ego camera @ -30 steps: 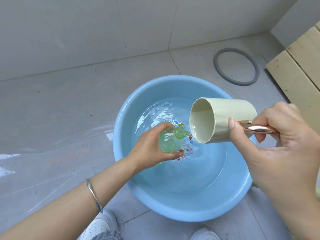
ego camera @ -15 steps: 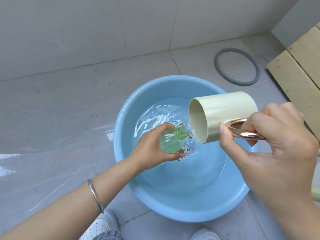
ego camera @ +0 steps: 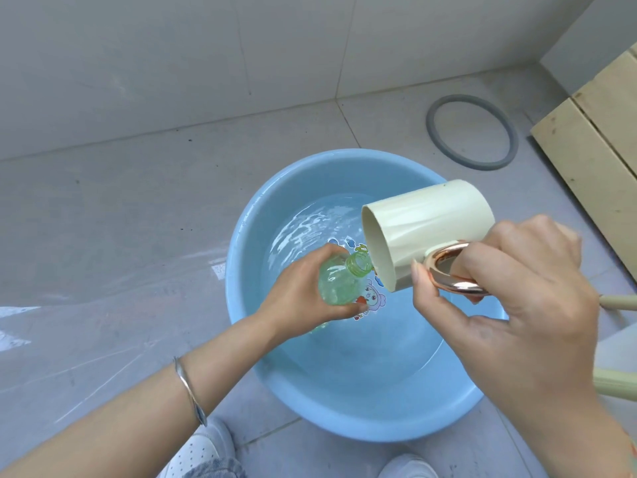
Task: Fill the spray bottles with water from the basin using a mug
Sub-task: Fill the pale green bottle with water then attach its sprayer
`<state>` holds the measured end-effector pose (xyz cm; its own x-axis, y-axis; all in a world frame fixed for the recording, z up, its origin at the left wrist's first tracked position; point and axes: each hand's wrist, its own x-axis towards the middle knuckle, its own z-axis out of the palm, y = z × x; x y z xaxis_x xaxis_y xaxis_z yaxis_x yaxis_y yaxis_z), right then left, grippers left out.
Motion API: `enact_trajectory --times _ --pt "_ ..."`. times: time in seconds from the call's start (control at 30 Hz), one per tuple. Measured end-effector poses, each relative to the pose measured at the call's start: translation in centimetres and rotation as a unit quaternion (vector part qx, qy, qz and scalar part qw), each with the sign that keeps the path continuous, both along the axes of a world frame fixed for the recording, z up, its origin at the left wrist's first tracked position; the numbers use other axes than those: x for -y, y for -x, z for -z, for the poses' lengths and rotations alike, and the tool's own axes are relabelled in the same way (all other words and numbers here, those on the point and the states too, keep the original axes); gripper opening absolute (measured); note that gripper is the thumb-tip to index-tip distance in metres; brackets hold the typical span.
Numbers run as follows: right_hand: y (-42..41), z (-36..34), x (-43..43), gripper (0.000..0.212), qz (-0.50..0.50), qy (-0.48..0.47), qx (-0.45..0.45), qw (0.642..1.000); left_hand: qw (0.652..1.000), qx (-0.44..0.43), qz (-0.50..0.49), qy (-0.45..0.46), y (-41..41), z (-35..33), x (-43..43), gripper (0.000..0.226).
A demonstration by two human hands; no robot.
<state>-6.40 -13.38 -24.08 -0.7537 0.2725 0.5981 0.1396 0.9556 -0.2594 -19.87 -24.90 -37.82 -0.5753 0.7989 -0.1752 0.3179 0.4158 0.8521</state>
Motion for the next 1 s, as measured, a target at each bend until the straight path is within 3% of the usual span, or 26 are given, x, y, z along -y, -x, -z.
enact_trajectory --times 0.1,0.27,0.57,0.87,1.0 --pt "-0.2 0.7 -0.8 0.035 0.083 0.086 -0.007 0.993 1.000 0.012 -0.008 -0.003 0.0 -0.2 0.1 0.057" --pt "-1.1 3.4 -3.8 0.035 0.168 0.266 -0.029 0.949 0.999 0.034 -0.026 -0.015 0.1 -0.2 0.4 0.058" --pt "-1.9 10.4 -4.6 0.035 0.159 0.160 0.148 0.963 0.999 0.031 -0.041 -0.016 0.2 0.3 0.3 0.064" --pt "-2.1 13.5 -4.3 0.050 0.145 0.147 0.222 0.953 0.998 0.028 -0.047 -0.016 0.1 0.2 0.6 0.063" --pt "-2.0 14.0 -4.2 0.053 0.145 0.191 0.210 0.948 0.998 0.026 -0.051 -0.019 0.2 0.4 0.7 0.065"
